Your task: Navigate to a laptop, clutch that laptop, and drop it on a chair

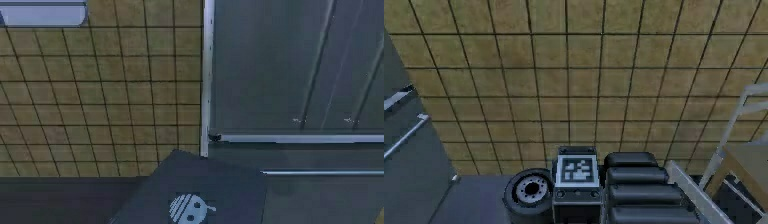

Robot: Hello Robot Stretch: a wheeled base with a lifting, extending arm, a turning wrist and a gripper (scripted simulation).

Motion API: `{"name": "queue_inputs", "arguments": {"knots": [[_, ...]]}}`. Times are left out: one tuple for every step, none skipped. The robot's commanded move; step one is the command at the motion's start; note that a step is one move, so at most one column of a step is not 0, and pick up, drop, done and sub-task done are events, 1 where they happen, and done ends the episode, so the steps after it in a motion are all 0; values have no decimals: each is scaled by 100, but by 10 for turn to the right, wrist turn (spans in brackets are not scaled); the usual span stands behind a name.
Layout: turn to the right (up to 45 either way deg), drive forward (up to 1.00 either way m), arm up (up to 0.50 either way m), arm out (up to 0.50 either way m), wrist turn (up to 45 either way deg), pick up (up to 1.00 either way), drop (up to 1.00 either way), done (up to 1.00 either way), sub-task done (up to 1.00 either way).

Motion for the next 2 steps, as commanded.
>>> {"name": "queue_inputs", "arguments": {"knots": [[450, 0, 0, 0, 0, 0, 0, 0, 0], [450, 0, 0, 0, 0, 0, 0, 0, 0]]}}
